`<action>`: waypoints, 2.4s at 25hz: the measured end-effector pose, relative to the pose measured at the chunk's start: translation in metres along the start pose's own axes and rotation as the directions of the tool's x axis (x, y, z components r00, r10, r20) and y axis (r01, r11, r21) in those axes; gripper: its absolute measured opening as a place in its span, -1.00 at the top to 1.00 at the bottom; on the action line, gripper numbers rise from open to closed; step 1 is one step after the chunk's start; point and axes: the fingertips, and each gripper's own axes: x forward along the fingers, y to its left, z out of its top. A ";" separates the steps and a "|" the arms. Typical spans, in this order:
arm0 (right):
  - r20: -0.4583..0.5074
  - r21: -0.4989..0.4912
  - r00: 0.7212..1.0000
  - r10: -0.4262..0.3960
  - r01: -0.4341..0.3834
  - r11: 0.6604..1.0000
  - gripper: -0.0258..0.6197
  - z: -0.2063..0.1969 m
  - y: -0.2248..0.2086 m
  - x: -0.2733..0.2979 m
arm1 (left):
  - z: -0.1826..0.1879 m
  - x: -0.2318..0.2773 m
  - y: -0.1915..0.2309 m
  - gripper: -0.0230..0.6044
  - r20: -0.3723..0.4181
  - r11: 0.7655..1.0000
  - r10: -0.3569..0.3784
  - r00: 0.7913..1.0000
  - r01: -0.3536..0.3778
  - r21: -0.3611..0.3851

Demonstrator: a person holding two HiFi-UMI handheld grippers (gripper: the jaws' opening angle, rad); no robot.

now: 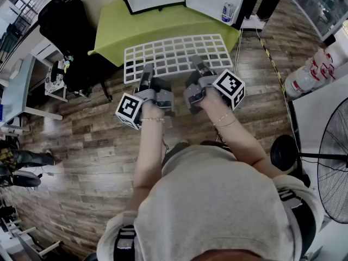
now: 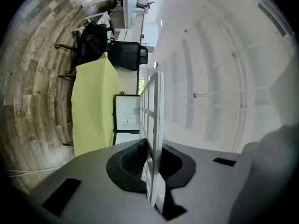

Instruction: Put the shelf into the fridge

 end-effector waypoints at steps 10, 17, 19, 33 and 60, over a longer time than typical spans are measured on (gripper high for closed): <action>0.021 -0.035 1.000 -0.011 0.012 0.999 0.75 0.004 -0.004 0.007 | 0.002 0.008 0.006 0.83 -0.001 0.999 0.020 1.000 -0.020 0.047; -0.016 -0.089 0.999 0.039 -0.041 0.995 0.74 -0.001 0.003 0.015 | 0.009 0.008 0.005 0.82 -0.021 0.996 -0.009 1.000 0.011 0.084; -0.011 -0.064 0.999 0.034 -0.035 0.997 0.75 -0.004 0.000 0.018 | 0.012 0.009 0.004 0.81 -0.029 0.995 -0.010 1.000 0.013 0.104; 0.065 -0.082 0.998 -0.005 0.010 0.997 0.77 -0.022 -0.011 0.027 | 0.033 0.016 0.024 0.81 -0.075 0.998 0.001 0.997 0.003 0.055; -0.017 0.022 1.000 0.020 -0.020 1.000 0.82 0.028 -0.023 0.233 | 0.100 0.191 0.057 0.81 0.053 0.999 0.022 0.998 -0.024 0.044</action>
